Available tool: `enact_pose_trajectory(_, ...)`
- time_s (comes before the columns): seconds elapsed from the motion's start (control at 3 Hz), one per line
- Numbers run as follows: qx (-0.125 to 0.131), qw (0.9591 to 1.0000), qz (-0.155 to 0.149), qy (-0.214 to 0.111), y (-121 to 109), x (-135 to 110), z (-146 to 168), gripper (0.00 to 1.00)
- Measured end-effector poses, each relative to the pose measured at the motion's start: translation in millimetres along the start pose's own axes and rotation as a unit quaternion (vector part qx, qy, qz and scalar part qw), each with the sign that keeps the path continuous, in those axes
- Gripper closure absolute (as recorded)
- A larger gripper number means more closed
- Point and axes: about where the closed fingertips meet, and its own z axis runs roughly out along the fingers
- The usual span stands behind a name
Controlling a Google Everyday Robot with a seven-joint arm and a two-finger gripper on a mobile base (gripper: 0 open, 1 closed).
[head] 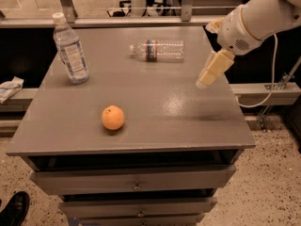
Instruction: Move water bottle near orange
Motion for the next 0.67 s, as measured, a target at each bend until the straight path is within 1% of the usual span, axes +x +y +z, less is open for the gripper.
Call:
enact_pose_trajectory(0.33, 0.0, 1.0, 0.0, 0.0, 0.0, 0.0, 0.1, 0.0)
enact_pose_trajectory(0.67, 0.012, 0.9977, 0.044, -0.049, -10.5, 3.3, -3.0, 0.0)
